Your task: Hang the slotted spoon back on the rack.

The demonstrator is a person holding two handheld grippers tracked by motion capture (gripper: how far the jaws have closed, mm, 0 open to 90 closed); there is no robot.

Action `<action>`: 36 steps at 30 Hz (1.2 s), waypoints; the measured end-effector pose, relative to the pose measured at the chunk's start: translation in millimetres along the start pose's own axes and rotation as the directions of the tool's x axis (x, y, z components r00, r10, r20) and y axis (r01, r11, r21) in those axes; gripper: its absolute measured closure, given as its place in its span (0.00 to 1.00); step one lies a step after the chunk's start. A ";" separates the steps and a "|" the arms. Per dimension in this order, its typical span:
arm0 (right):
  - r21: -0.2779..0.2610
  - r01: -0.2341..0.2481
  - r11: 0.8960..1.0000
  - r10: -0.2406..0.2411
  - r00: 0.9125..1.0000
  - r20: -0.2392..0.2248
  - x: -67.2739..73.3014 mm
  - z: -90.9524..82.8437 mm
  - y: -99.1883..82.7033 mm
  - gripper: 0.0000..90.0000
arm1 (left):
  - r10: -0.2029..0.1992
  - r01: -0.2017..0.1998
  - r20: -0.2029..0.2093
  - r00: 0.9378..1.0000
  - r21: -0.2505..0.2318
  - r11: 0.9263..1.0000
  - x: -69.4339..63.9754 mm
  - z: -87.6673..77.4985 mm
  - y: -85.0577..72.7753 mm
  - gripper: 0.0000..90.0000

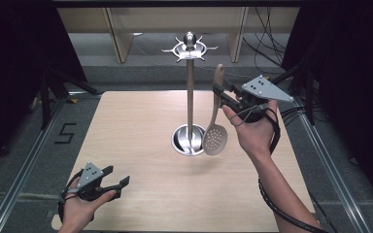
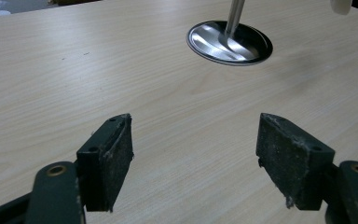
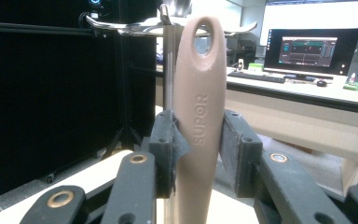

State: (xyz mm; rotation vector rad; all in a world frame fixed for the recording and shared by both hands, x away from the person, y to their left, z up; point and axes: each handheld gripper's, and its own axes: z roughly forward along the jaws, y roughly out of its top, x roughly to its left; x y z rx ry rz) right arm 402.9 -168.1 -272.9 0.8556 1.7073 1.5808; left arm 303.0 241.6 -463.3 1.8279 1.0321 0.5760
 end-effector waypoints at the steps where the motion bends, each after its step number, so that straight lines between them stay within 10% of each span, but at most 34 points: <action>1: -0.001 0.001 1.000 -0.001 1.000 0.003 0.3 0.0 0.1 0.76 | 0.001 -0.001 0.000 1.000 0.000 1.000 0.0 0.1 0.0 0.30; 36: -0.007 0.012 1.000 -0.012 1.000 -0.002 5.8 7.5 9.6 0.76 | -0.004 0.004 -0.001 1.000 -0.005 1.000 -0.6 -0.4 0.0 0.30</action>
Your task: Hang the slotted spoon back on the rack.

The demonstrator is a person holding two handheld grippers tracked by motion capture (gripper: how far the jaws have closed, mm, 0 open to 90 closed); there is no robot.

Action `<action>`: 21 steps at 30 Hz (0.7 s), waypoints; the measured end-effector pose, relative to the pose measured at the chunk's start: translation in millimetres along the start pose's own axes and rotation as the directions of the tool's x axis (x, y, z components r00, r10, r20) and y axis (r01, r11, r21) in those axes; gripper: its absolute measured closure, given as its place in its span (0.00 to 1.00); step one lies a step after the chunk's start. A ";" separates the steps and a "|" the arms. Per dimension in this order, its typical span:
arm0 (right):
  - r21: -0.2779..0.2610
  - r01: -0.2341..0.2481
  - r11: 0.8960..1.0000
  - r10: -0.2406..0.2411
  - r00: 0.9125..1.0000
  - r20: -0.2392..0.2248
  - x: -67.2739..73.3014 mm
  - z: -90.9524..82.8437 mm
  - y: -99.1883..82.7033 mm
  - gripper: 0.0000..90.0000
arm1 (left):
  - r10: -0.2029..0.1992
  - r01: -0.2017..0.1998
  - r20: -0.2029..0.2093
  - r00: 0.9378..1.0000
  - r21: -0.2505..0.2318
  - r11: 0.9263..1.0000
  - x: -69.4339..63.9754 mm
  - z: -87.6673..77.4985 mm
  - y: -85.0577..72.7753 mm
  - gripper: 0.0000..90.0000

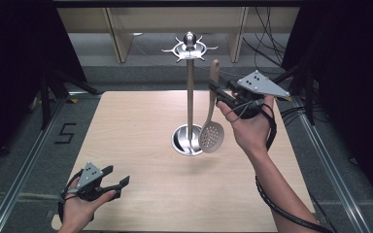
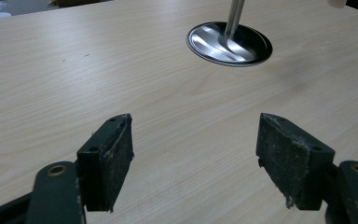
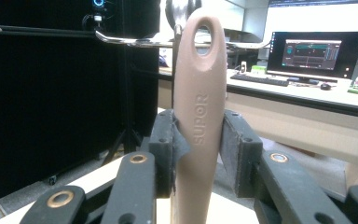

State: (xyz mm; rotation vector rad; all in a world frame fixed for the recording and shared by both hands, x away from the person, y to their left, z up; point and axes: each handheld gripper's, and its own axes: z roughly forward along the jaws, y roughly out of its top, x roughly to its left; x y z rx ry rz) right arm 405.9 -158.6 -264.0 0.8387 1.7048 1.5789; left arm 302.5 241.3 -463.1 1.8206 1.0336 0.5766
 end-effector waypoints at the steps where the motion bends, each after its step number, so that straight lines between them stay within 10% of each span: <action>1: -0.001 0.000 1.000 0.000 1.000 -0.002 0.2 0.4 0.2 0.76 | -0.002 0.002 0.002 1.000 -0.002 1.000 -0.2 0.3 0.0 0.30; 21: 0.009 0.000 1.000 0.000 1.000 -0.014 6.1 6.9 5.5 0.76 | 0.006 -0.006 0.016 1.000 -0.020 1.000 1.2 1.5 0.1 0.30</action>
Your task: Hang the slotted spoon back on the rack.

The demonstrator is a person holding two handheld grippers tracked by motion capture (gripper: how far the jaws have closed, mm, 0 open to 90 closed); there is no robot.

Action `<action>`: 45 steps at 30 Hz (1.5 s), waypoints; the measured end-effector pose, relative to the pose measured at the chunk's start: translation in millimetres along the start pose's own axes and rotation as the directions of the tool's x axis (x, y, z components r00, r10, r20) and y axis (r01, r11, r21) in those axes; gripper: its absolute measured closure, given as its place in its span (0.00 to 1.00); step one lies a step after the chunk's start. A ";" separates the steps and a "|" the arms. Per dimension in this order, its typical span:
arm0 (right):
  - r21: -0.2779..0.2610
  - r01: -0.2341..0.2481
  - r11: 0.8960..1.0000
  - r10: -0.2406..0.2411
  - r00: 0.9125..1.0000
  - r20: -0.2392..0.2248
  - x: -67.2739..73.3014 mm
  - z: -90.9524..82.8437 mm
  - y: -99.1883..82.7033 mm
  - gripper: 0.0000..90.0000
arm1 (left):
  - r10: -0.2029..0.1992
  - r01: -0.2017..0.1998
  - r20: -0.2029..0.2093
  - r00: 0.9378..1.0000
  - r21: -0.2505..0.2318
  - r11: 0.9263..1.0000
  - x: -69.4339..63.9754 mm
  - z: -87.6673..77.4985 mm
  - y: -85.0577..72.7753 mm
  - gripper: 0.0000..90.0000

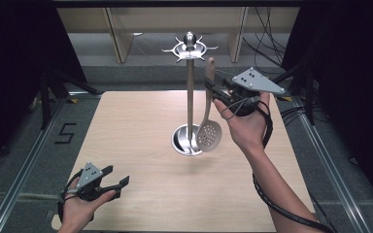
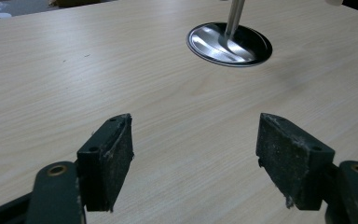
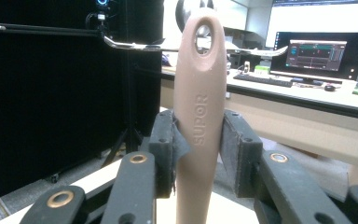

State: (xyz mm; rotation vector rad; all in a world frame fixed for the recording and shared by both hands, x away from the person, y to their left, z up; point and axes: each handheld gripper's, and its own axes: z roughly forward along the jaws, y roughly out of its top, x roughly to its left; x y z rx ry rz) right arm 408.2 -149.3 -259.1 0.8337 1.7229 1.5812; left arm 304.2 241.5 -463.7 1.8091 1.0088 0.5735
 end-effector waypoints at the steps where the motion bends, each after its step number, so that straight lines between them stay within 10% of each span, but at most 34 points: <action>1: 0.000 0.000 1.000 0.000 1.000 0.000 0.0 0.0 0.0 0.76 | -0.009 0.009 -0.005 1.000 0.006 1.000 -0.7 -0.7 -0.2 0.30; 45: 0.029 -0.014 0.999 0.014 1.000 -0.010 2.7 15.1 5.8 0.76 | 0.015 -0.015 -0.001 1.000 0.006 1.000 0.6 -0.6 0.4 0.30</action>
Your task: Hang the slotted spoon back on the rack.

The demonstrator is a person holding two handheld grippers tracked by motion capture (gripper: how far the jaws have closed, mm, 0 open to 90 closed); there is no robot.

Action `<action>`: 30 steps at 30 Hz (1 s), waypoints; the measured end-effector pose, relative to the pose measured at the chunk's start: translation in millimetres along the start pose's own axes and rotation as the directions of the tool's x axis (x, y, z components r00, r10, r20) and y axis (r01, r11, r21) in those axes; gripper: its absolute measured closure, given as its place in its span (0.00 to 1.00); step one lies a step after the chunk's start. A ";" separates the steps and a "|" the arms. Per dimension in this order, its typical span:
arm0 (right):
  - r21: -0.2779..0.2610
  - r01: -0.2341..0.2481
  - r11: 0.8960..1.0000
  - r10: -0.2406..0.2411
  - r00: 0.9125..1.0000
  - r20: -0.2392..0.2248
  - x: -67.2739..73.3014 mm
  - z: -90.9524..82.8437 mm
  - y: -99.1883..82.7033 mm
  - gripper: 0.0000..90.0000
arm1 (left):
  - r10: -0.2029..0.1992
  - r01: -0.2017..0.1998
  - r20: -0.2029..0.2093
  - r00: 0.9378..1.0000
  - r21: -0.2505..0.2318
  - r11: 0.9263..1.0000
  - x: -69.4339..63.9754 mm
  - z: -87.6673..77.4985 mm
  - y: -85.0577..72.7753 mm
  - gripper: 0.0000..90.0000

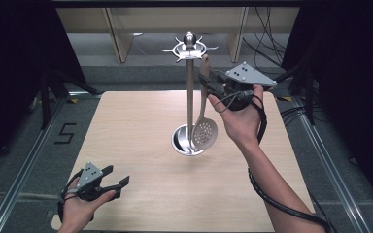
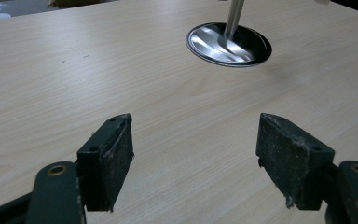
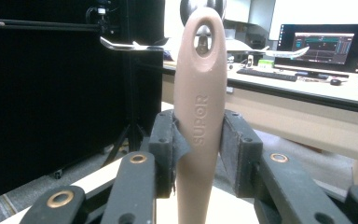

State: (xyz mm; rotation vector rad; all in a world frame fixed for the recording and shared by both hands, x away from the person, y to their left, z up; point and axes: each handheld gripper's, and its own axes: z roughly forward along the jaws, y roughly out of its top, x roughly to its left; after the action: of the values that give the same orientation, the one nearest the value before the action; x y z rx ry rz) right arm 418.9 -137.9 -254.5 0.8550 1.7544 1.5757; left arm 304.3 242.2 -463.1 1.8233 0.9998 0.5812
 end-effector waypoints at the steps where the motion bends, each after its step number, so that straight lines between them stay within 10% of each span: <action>1: 0.001 -0.003 1.000 0.003 1.000 0.000 0.3 0.4 0.0 0.76 | 0.001 -0.001 0.001 1.000 0.000 1.000 0.0 0.0 0.0 0.30; 24: 0.024 -0.009 1.000 0.009 1.000 0.001 -0.5 12.7 -4.2 0.75 | 0.008 -0.008 0.004 1.000 -0.002 1.000 1.0 -0.4 0.2 0.30; 30: 0.013 0.022 1.000 -0.022 1.000 0.001 -2.3 -0.2 -9.8 0.59 | -0.025 0.025 -0.002 1.000 -0.002 1.000 0.0 -2.4 -1.1 0.30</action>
State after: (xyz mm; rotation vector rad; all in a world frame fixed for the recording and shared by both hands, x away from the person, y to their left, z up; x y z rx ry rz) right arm 419.6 -140.5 -264.1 0.8395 1.7689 1.5509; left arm 302.1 243.7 -463.0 1.8061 1.0222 0.5690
